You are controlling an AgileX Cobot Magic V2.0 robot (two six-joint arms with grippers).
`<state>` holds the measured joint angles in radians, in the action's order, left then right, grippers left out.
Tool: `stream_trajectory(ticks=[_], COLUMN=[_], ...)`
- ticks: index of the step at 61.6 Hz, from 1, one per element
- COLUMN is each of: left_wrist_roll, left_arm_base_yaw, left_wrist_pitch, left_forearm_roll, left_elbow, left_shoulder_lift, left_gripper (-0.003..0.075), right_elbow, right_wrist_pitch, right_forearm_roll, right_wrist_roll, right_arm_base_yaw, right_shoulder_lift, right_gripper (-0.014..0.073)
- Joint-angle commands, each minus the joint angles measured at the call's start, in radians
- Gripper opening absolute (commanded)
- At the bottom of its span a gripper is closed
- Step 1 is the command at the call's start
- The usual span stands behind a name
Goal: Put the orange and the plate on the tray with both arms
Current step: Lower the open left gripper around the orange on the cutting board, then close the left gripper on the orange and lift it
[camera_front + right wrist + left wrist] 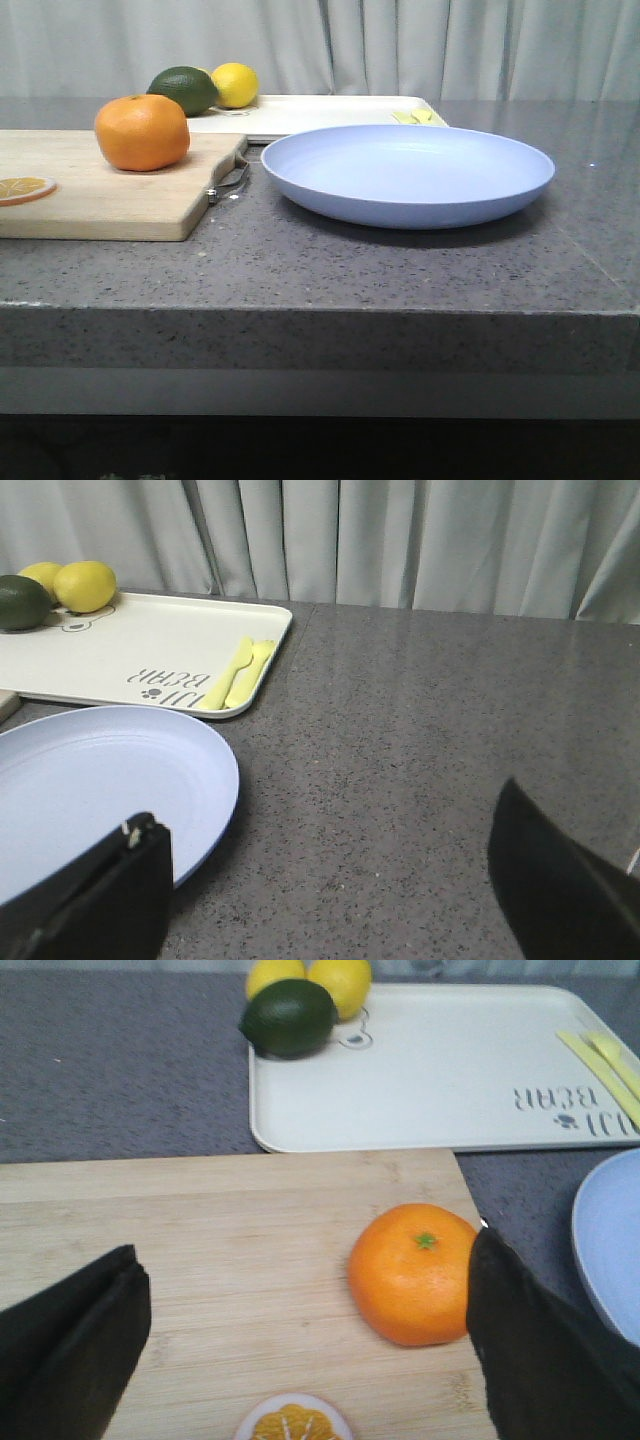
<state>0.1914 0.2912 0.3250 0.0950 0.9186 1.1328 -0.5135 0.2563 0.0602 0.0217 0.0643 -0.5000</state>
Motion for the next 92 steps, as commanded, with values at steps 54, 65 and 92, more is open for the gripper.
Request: stream_trajectory(ticks=[54,65,92], left_wrist_roll=[-0.055,-0.055,-0.055], left_arm_base_yaw=[0.093,0.093,0.095], left_wrist_pitch=[0.554,0.58,0.611], left_forearm_roll=[-0.095,-0.1,-0.103], left_elbow=[0.712,0.712,0.712], left_shoulder_lift=[0.604,0.636,0.68], left_gripper=[0.0613,0.0613,0.058], right_elbow=[-0.039,-0.039,-0.039], right_wrist_pitch=[-0.089,-0.089,-0.089], right_forearm_roll=[-0.011,-0.011,-0.011], right_wrist_roll=[0.003,0.003,0.003], right_arm_base_yaw=[-0.006,-0.006,-0.006], right_shoulder_lift=[-0.01,-0.01,-0.01], right_gripper=[0.0645,0.0645,0.0645])
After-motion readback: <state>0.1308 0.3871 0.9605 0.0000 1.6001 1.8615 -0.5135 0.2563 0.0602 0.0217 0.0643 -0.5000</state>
